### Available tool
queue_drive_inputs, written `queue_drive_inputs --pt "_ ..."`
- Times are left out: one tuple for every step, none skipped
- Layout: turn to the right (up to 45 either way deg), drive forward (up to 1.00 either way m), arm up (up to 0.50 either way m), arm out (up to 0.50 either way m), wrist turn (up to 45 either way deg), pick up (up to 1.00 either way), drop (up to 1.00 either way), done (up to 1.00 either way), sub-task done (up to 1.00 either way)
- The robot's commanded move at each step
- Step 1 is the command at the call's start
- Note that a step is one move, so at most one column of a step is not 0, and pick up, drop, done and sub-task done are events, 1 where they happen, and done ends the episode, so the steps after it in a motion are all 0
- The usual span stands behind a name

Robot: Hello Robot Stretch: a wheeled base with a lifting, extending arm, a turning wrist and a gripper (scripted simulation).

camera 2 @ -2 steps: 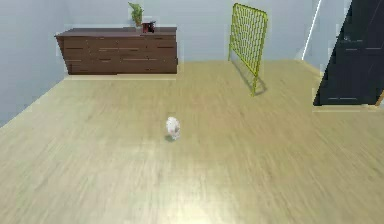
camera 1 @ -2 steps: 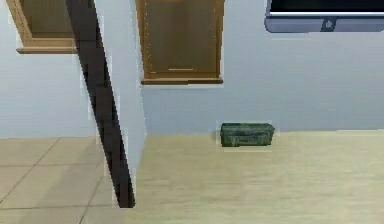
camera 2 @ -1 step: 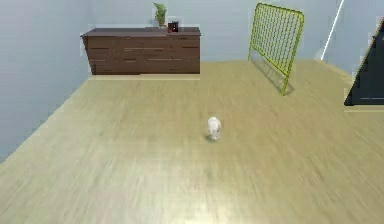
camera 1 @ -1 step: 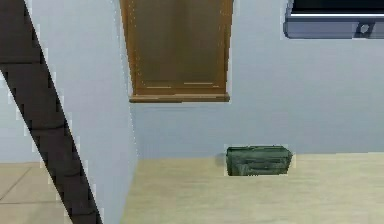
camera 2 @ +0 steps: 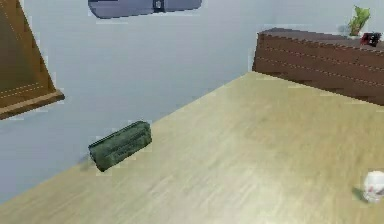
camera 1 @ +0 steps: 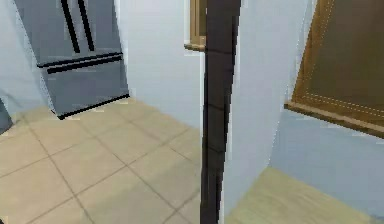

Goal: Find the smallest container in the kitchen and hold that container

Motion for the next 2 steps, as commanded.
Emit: queue_drive_inputs --pt "-36.0 0.0 0.0 0.0 0.0 0.0 0.0 0.0 0.0" --pt "0.0 1.0 0.0 0.0 0.0 0.0 0.0 0.0 0.0"
